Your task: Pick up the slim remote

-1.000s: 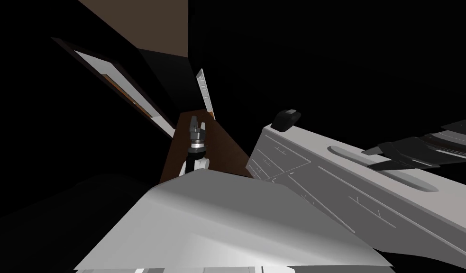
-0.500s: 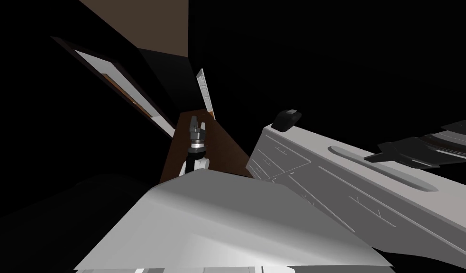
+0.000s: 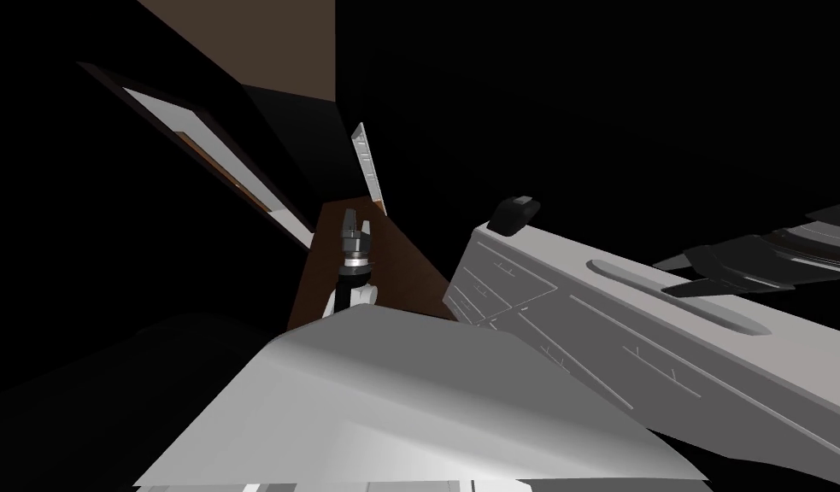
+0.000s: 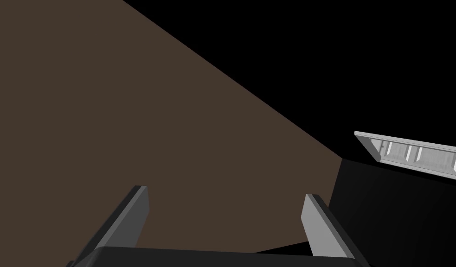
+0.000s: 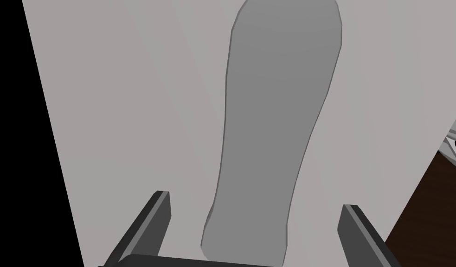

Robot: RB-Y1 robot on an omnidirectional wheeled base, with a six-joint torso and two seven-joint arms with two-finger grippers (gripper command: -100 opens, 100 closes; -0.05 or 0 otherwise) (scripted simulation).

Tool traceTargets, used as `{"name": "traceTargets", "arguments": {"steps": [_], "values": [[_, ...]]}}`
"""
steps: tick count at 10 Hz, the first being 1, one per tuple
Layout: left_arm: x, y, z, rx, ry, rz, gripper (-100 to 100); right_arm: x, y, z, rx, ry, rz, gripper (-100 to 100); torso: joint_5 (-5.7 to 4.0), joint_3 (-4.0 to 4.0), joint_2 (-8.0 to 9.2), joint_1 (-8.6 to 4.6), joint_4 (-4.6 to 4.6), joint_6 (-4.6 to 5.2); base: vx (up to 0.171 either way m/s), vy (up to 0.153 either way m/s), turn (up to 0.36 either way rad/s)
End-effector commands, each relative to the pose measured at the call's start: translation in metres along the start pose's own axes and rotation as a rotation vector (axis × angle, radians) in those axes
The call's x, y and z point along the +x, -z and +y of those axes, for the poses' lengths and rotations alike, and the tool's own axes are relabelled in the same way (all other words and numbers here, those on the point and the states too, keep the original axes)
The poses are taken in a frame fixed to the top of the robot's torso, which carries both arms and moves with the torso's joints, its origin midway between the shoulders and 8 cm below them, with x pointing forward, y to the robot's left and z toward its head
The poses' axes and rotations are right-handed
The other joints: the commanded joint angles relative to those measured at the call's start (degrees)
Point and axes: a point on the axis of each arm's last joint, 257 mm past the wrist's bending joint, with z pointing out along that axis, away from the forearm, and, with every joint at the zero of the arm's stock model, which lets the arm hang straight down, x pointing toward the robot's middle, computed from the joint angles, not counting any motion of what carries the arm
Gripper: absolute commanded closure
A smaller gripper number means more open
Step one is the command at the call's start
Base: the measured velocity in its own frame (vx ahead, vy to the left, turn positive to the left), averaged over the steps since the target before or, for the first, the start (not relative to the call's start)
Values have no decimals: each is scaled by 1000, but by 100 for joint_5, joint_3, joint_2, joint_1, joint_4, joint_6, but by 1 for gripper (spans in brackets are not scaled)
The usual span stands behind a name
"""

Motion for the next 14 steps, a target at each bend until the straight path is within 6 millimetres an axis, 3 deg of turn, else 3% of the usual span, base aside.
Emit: {"name": "traceTargets", "arguments": {"steps": [1,4,7,11,13,14], "values": [[0,0,0,0,0,0,0,-10,12,-5,25,11,-10,-100,0,0,0,0,0,0,-20,-14,-89],[0,0,0,0,0,0,0,-32,39,-13,72,37,-34,-100,-4,1,1,-16,0,1,-22,-54,-135],[0,0,0,0,0,0,0,-41,50,-14,87,47,-43,-100,-13,-4,-6,-43,-2,1,1,-87,-88],[0,0,0,0,0,0,0,-62,80,-13,124,75,-65,-100,-10,-7,-11,-33,-4,0,21,-83,-147],[0,0,0,0,0,0,0,-66,87,-13,136,82,-69,-100,-14,-11,-17,-42,-6,-1,24,-78,-79],[0,0,0,0,0,0,0,-58,73,-11,108,89,-37,-100,-11,-9,-14,-29,-5,-2,27,36,273]]}}
